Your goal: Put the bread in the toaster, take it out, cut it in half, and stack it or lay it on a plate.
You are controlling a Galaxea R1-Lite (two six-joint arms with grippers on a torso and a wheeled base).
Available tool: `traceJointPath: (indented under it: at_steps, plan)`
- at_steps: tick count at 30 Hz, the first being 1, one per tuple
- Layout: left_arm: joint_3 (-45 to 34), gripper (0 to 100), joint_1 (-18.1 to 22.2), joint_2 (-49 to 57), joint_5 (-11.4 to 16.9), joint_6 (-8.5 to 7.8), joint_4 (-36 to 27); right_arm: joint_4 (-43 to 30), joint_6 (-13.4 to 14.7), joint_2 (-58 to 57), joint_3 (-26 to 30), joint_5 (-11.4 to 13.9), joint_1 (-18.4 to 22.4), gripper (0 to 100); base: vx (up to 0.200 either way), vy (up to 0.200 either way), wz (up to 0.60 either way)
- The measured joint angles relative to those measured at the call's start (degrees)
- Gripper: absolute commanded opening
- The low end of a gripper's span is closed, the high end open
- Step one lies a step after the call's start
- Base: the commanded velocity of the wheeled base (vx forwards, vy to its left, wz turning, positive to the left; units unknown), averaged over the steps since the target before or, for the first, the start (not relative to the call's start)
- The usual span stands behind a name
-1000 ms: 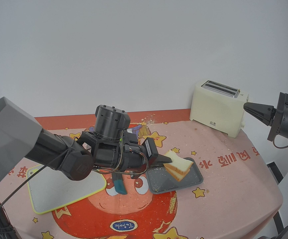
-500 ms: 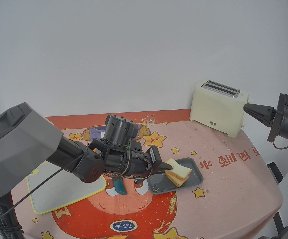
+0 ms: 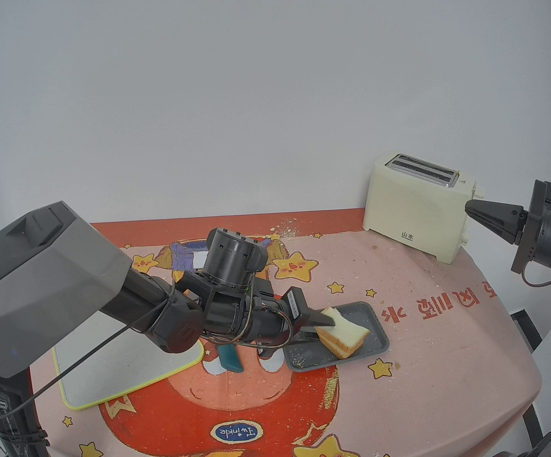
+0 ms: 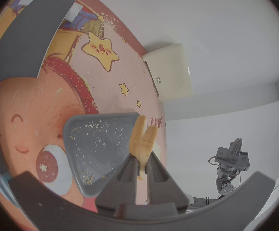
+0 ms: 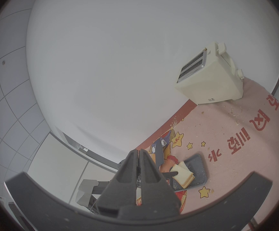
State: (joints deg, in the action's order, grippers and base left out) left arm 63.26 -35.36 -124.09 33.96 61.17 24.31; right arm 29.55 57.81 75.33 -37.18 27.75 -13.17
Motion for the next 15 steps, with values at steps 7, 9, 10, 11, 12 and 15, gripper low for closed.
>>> traceJointPath:
  at_steps: [7, 9, 10, 11, 12, 15]
  plan:
    - [-0.85, 100, 0.00, 0.79, -0.16, -0.05, 0.07, 0.01, 0.00, -0.02, 0.02, 0.02, 0.00, 0, 0.000, 0.000, 0.00]
    - [-1.11, 100, 0.01, 1.05, -0.27, -0.02, -0.17, 0.01, -0.04, -0.02, 0.02, 0.02, 0.00, 0, 0.000, 0.000, 0.00]
    - [-1.22, 100, 0.01, 1.27, -0.60, -0.02, -0.41, 0.01, -0.02, -0.05, 0.02, 0.02, 0.00, 0, 0.000, 0.000, 0.00]
    - [-1.27, 100, 0.00, 1.43, -0.95, -0.02, -0.78, 0.01, -0.02, -0.02, 0.02, 0.02, 0.00, 0, 0.000, 0.000, 0.00]
    - [-1.30, 100, 0.00, 1.79, -1.83, -0.05, -1.62, 0.01, -0.02, -0.02, 0.02, 0.02, 0.00, 0, 0.000, 0.000, 0.00]
    - [-1.46, 100, 0.04, 3.08, -3.32, -0.13, -3.73, 0.04, -0.04, -0.02, 0.02, 0.02, 0.00, 0, 0.000, 0.000, 0.00]
